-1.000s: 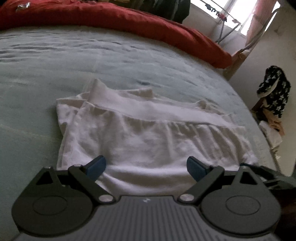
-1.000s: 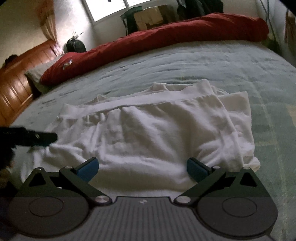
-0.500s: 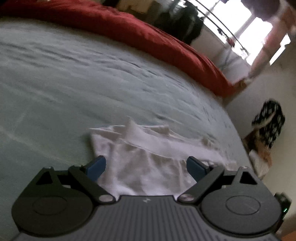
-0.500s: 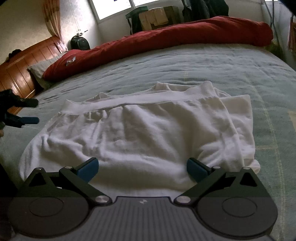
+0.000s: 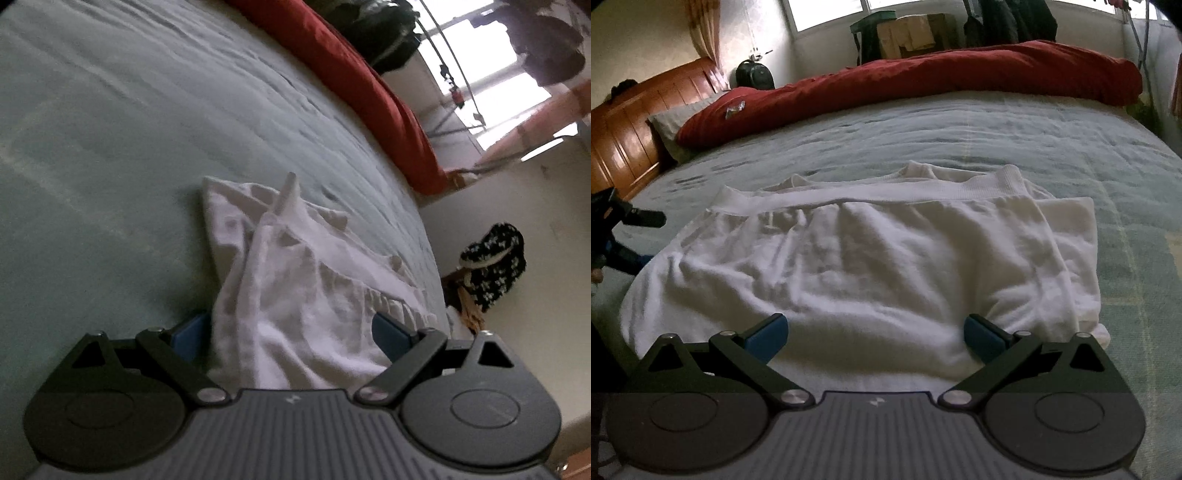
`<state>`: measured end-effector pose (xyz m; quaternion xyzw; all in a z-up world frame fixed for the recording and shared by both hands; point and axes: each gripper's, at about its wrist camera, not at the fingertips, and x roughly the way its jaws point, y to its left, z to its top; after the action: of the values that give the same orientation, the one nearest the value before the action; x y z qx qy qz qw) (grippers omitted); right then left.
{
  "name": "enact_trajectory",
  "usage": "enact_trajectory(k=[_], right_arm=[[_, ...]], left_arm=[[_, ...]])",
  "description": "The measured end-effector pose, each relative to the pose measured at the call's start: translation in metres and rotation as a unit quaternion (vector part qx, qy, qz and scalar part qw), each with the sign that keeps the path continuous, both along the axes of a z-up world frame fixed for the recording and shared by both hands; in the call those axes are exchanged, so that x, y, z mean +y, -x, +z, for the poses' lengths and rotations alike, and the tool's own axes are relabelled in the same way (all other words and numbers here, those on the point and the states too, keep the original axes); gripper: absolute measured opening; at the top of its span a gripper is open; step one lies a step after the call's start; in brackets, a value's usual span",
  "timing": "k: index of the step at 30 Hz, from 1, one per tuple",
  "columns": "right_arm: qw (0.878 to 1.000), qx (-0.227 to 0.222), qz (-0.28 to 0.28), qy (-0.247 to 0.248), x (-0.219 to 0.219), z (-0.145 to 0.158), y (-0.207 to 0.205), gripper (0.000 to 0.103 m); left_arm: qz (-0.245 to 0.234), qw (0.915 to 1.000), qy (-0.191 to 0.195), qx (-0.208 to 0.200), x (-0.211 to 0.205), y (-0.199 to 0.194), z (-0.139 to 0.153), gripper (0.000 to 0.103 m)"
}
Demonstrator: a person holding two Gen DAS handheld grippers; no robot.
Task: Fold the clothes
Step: 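Roll the left gripper and grasp the shirt's side edge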
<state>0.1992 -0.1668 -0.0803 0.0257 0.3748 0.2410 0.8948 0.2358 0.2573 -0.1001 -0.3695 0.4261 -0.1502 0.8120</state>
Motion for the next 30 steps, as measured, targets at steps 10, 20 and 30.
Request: enact_trajectory(k=[10,20,30], right_arm=[[1.0,-0.003,-0.001,0.008,0.002,0.0,0.0,0.103],[1.0,-0.004,0.007,0.007,0.0,0.0,-0.001,0.103],[1.0,0.0,0.0,0.019,0.006,0.002,-0.001,0.103]], left_arm=[[-0.035,0.9993,0.012,-0.007,-0.009,-0.009,0.001,0.093],[-0.065,0.9954,0.069,-0.003,0.002,0.004,-0.006,0.094],[-0.107,0.9921,0.065,-0.009,-0.008,-0.005,0.001,0.093]])
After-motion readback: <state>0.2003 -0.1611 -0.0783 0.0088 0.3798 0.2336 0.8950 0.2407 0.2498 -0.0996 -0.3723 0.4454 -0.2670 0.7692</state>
